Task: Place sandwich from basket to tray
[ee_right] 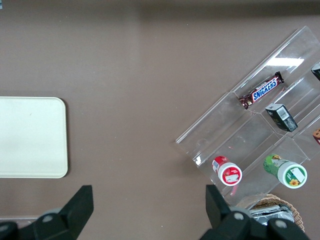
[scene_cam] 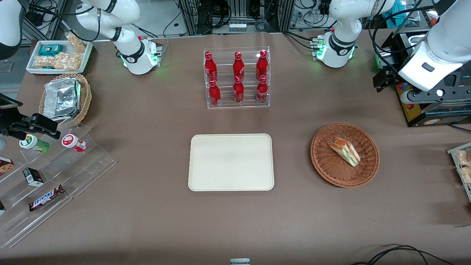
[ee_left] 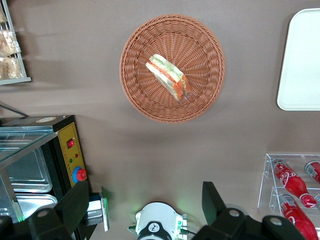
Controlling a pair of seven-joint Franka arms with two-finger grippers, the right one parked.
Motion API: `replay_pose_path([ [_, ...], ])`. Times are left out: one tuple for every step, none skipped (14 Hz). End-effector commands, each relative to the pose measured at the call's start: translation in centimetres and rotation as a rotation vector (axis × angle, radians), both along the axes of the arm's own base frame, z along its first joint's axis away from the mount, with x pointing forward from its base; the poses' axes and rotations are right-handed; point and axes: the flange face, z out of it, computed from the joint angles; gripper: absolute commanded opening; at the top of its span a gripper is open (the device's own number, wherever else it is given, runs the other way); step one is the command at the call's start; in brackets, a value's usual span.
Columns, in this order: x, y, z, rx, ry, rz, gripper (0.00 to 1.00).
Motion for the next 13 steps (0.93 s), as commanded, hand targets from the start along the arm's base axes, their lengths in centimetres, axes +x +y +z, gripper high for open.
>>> replay_pose_path([
  [-0.9,0.3,0.8,0.011,0.004,-0.015,1.0],
  [-0.6,0.1,0.5,0.012,0.006,-0.011,1.0],
  [-0.4,0.1,0.2,0.011,0.011,-0.005,1.0],
  [-0.2,0.3,-0.2,0.008,0.017,-0.004,1.0],
  [0.2,0.9,-0.8,0.007,0.033,0.007,1.0],
  [1.0,1.4,-2.6,0.008,0.068,0.02,1.0],
  [2.1,2.0,-4.9,0.014,0.103,0.065,1.0],
  [3.2,2.4,-7.1,0.019,0.135,0.123,1.0],
  [4.3,2.6,-9.5,0.041,0.16,0.179,1.0],
  [5.2,2.7,-11.6,0.048,0.166,0.203,1.0],
  [5.8,2.4,-13.3,0.035,0.151,0.212,1.0],
  [6.0,2.6,-15.4,0.031,0.13,0.235,1.0],
  [6.4,4.1,-17.7,0.013,0.094,0.301,1.0],
])
